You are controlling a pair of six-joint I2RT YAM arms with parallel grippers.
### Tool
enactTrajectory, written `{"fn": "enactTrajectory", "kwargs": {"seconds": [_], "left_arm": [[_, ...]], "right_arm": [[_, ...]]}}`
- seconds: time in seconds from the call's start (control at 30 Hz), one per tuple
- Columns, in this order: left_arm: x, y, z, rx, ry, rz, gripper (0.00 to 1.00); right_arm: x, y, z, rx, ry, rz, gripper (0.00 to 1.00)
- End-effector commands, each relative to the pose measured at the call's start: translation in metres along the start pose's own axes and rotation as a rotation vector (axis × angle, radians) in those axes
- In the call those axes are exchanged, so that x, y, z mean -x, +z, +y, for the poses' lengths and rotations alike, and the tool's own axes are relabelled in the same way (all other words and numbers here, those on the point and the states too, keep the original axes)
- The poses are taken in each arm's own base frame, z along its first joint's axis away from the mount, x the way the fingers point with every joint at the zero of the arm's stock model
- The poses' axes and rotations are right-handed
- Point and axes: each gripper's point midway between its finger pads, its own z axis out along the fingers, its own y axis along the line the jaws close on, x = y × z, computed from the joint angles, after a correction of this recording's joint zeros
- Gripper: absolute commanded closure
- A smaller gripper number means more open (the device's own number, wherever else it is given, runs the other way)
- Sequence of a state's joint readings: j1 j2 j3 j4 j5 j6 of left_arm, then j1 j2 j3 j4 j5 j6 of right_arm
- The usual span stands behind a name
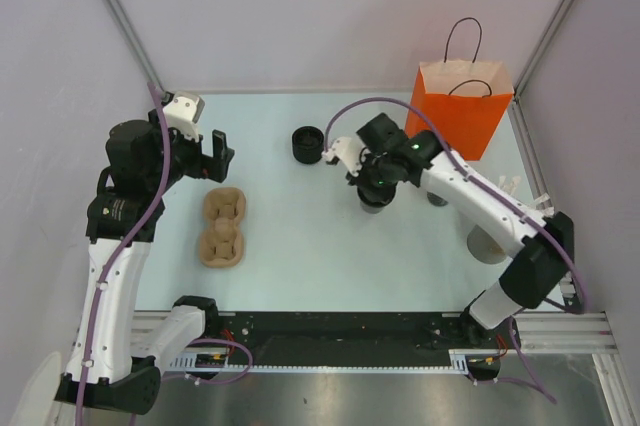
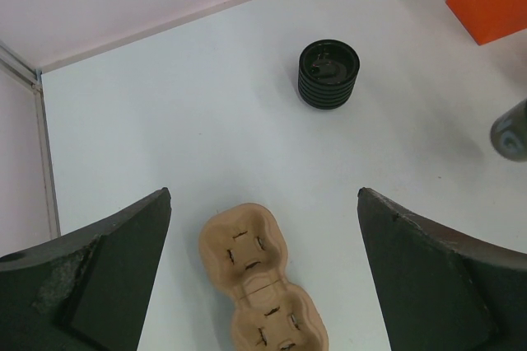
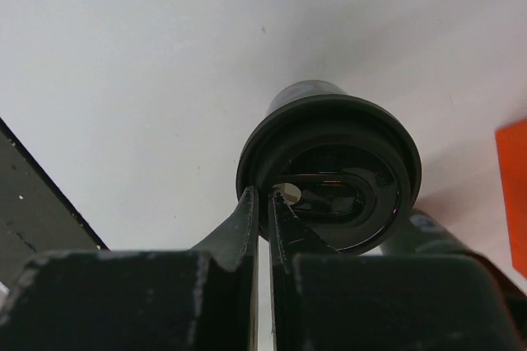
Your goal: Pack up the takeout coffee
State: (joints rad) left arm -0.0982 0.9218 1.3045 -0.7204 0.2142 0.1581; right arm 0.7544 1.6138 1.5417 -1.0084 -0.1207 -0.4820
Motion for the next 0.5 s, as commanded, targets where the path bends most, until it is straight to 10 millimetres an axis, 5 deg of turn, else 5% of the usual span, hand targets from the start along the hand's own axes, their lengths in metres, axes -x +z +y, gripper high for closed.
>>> {"fn": "enactTrajectory", "kwargs": {"seconds": [0.0,0.17,0.47], "left_arm": [[0.006,-0.005,-0.001,-0.001,-0.015,-0.022,0.0],[0.006,-0.005,-0.002,-0.009,-0.019,-0.021,0.0],[0.005,-0.005,-0.003,-0.016,-0.02,-0.023,0.0]], "right_arm": [[-0.028,-0.031,-0.001,0.006,0.028,-0.023,1.0],[-0.061,-0.047,-0.009,-0.004,0.097,-0.039,1.0],[-0.11,-0.044,-0.003,0.008,0.15,-0.026,1.0]]}}
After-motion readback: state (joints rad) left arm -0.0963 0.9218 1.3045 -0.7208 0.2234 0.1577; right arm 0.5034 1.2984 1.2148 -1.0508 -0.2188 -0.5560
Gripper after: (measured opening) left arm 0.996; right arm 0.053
